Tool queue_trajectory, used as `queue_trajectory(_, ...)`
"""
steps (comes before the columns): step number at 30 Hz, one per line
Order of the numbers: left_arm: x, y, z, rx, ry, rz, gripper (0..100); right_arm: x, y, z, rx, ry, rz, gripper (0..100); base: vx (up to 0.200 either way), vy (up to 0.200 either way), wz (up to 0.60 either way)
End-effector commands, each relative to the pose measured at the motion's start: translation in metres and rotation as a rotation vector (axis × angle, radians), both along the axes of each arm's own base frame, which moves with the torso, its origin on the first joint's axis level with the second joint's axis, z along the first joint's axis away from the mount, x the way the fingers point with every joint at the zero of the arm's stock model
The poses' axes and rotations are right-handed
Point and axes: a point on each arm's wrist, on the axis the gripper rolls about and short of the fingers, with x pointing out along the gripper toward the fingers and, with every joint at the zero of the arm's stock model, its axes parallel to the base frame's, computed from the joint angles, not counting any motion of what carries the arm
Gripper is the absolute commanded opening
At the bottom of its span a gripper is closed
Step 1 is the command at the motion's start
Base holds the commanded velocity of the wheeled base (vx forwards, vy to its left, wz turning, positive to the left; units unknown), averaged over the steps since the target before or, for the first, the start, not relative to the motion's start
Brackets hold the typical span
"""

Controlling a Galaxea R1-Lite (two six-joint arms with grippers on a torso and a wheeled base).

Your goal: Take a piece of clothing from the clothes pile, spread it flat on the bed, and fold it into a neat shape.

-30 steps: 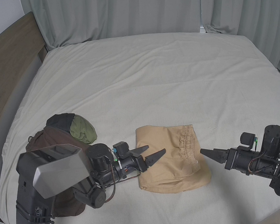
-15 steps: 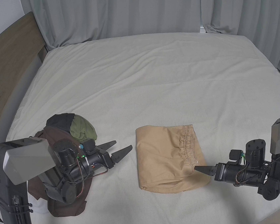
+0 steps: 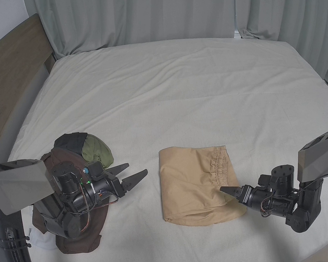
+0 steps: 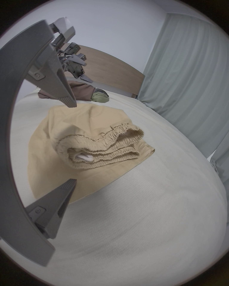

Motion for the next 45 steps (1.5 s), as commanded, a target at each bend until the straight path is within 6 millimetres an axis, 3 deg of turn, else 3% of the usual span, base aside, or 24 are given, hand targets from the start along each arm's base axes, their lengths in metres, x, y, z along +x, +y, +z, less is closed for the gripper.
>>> queue_trajectory(1, 0.0, 0.005, 0.005, -0.003, -0.012, 0.007, 100, 0.007, 0.004, -0.007, 0.01, 0.005, -0.008, 100, 0.0, 0.0, 0.0)
queue_trajectory(12, 0.001, 0.008, 0.008, -0.007, -0.021, 0.009, 100, 0.018, 0.017, -0.015, 0.054, 0.007, -0.055, 100, 0.0, 0.0, 0.0)
queue_trajectory(13, 0.001, 0.008, 0.009, -0.006, -0.023, 0.009, 100, 0.018, 0.017, -0.015, 0.056, 0.008, -0.055, 0, 0.0, 0.0, 0.0)
queue_trajectory(22, 0.001, 0.008, 0.007, -0.005, -0.019, 0.009, 100, 0.018, 0.016, -0.014, 0.056, 0.006, -0.058, 0, 0.0, 0.0, 0.0)
queue_trajectory(32, 0.001, 0.007, 0.005, -0.003, -0.014, 0.007, 100, 0.007, 0.001, 0.015, 0.038, -0.051, -0.067, 0, 0.0, 0.0, 0.0)
queue_trajectory(45, 0.001, 0.006, 0.004, -0.002, -0.01, 0.004, 100, 0.002, -0.006, -0.019, -0.083, 0.021, -0.049, 0, 0.0, 0.0, 0.0)
